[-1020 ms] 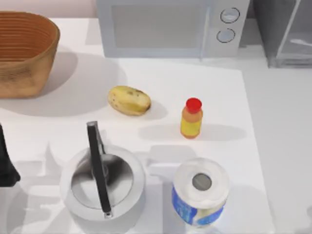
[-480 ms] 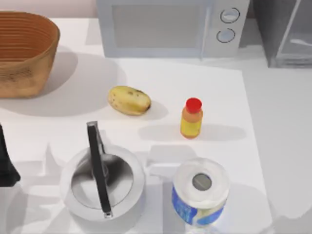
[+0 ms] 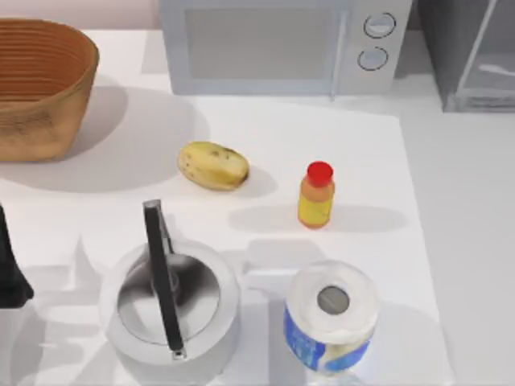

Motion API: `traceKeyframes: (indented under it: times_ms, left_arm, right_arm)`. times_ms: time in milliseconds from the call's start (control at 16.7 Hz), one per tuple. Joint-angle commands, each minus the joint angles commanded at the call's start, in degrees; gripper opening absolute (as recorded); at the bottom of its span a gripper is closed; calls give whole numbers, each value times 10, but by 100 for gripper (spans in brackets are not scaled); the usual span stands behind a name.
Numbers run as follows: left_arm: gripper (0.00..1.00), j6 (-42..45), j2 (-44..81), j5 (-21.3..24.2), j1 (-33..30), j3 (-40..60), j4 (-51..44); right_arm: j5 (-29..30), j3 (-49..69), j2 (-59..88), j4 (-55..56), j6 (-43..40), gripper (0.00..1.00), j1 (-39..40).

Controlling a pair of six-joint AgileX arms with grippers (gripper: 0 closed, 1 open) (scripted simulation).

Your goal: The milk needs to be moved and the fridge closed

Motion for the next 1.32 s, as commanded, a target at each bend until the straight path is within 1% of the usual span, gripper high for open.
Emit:
traceKeyframes:
  times_ms: [120, 240, 720, 840, 960, 1320]
  left_arm:
    - [100, 0, 0, 0, 0, 0, 0]
    - [100, 0, 0, 0, 0, 0, 0]
    - [100, 0, 0, 0, 0, 0, 0]
    - [100, 0, 0, 0, 0, 0, 0]
    - [100, 0, 0, 0, 0, 0, 0]
    - [100, 0, 0, 0, 0, 0, 0]
  right_arm:
    - [-17, 13, 58, -6, -41, 100, -44]
    - [-26, 21, 91, -11, -62, 100, -67]
    - [-27, 22, 99, -5, -59, 100, -67]
    - [-22, 22, 98, 25, -29, 100, -47]
    - [-14, 22, 97, 73, 21, 100, -13]
    - [19, 22, 103, 276, 265, 100, 143]
